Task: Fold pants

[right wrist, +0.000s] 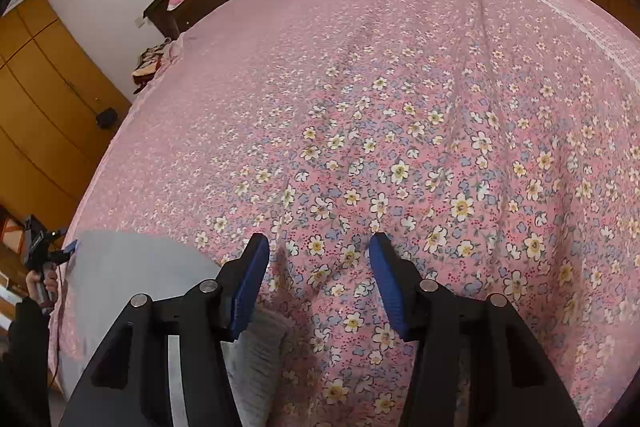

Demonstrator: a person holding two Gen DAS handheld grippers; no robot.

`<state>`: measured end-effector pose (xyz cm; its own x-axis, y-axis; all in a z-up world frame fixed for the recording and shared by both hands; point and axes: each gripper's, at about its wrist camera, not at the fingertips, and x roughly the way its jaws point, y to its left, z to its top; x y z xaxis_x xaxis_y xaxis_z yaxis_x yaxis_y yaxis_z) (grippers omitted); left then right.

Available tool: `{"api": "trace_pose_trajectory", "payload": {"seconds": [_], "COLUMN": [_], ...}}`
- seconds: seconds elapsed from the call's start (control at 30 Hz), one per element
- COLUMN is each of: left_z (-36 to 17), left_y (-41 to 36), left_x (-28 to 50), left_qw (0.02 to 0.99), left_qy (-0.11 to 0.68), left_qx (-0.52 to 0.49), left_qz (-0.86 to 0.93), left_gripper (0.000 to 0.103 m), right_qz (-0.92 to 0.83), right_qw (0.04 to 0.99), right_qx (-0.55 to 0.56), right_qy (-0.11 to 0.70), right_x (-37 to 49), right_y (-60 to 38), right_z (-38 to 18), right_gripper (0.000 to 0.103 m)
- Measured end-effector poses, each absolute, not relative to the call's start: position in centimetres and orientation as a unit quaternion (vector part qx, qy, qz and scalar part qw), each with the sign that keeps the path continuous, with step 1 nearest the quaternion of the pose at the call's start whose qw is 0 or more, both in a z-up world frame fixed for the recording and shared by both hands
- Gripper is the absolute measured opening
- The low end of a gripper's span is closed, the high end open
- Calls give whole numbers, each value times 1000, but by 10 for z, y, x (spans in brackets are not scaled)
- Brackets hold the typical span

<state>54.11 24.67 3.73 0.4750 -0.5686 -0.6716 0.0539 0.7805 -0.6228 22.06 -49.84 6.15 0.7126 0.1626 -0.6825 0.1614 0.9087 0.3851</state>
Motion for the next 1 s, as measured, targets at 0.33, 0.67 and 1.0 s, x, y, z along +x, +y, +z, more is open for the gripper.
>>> {"api": "trace_pose_trajectory", "payload": {"seconds": [0.33, 0.67, 1.0], "left_z": [43, 80, 90], "left_y": [212, 224, 226], "left_x": [529, 468, 452], "left_qw": [834, 874, 873], "left_qy": [423, 374, 376], "left_qx": [-278, -249, -262], "left_qz": [-220, -186, -168], "left_gripper": [2, 2, 2], "right_qz": [44, 6, 3], "right_qw": [906, 909, 886], "right_qx": [199, 222, 256], "right_qy": [372, 352, 387], "right_x": [214, 208, 188], "right_y": [-473, -483, -484], "right_z": [65, 81, 61], "right_gripper": [17, 1, 28]}}
